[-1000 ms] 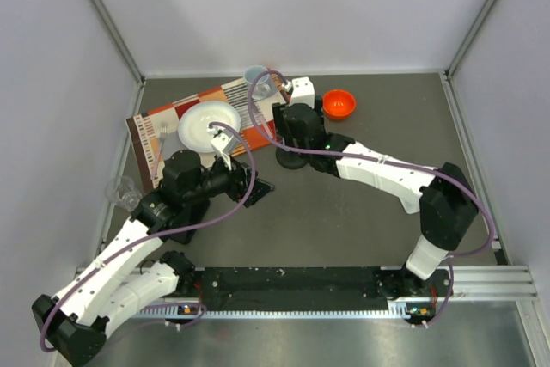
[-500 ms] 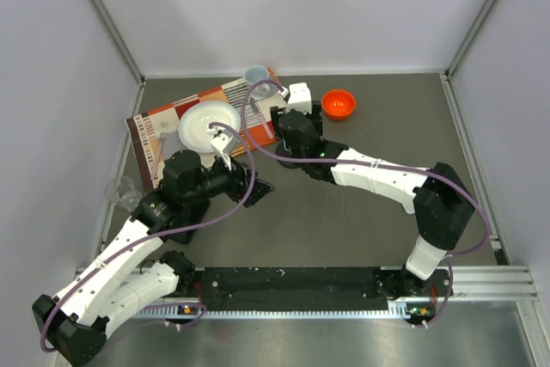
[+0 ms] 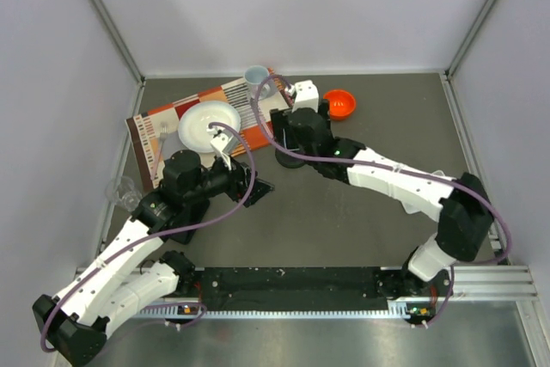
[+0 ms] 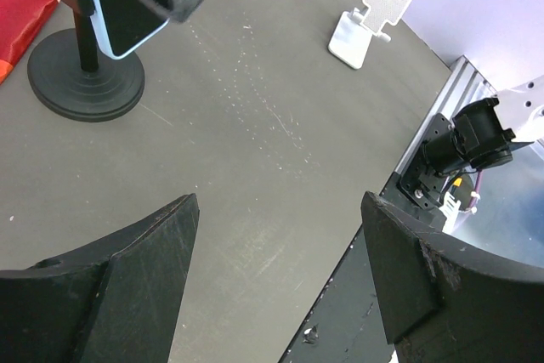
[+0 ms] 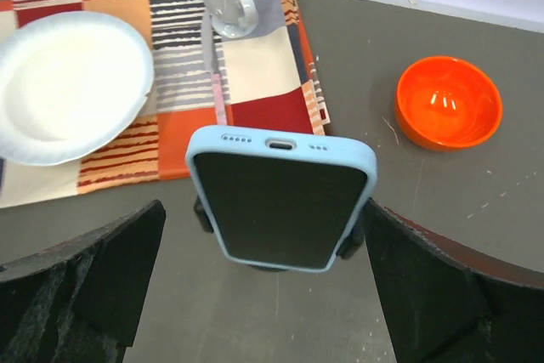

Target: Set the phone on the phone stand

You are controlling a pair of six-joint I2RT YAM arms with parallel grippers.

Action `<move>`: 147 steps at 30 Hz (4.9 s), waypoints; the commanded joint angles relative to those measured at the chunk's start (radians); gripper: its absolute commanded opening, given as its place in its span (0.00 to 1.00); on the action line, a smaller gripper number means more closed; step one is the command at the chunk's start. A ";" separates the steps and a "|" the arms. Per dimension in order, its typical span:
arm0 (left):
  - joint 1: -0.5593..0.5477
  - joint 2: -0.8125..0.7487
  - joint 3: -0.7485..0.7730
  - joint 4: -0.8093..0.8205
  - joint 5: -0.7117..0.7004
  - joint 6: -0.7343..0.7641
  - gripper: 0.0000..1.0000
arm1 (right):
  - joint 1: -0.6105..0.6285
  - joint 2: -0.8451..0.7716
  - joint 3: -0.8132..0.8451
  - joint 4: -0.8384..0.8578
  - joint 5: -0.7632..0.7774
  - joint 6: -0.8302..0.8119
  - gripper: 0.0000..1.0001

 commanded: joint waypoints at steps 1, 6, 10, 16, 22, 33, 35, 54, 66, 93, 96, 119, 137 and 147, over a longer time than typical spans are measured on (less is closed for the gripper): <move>0.006 -0.007 -0.013 0.064 0.024 0.006 0.82 | 0.000 -0.156 0.040 -0.081 -0.088 0.037 0.99; 0.006 0.003 -0.004 0.064 0.037 0.012 0.82 | 0.000 -0.327 -0.037 -0.164 -0.033 0.044 0.99; 0.006 0.010 0.012 0.049 0.029 0.023 0.82 | 0.000 -0.471 -0.153 -0.303 0.088 0.139 0.99; 0.008 0.033 0.035 0.040 0.027 0.027 0.82 | 0.000 -0.745 -0.340 -0.528 0.146 0.438 0.99; 0.008 0.071 0.036 0.043 0.061 0.009 0.82 | 0.000 -1.024 -0.508 -0.736 0.116 0.745 0.99; 0.008 0.099 0.036 0.076 0.090 -0.020 0.82 | -0.003 -0.929 -0.532 -1.276 0.211 1.355 0.99; 0.008 0.096 0.029 0.089 0.104 -0.033 0.82 | -0.011 -0.867 -0.506 -1.391 0.237 1.412 0.99; 0.008 0.034 0.006 0.076 0.110 -0.027 0.82 | -0.705 -0.766 -0.563 -0.791 0.163 0.740 0.99; 0.008 -0.013 0.000 0.041 0.092 -0.003 0.82 | -0.756 -0.510 -0.483 -0.658 0.130 0.839 0.99; 0.008 -0.052 0.009 -0.019 0.046 0.027 0.89 | -0.788 -0.410 -0.528 -0.651 0.207 0.953 0.35; 0.008 -0.053 0.013 -0.020 0.040 0.030 0.89 | -0.787 -0.439 -0.543 -0.599 0.219 0.868 0.19; 0.008 -0.082 0.012 -0.022 -0.006 0.003 0.89 | -0.560 -0.590 -0.720 0.218 -0.635 -0.003 0.00; 0.008 -0.122 0.010 -0.069 -0.078 -0.016 0.89 | -0.560 -0.145 -0.399 0.262 -0.681 0.101 0.00; 0.008 -0.113 0.007 -0.065 -0.066 -0.017 0.89 | -0.535 -0.071 -0.374 0.304 -0.602 0.127 0.00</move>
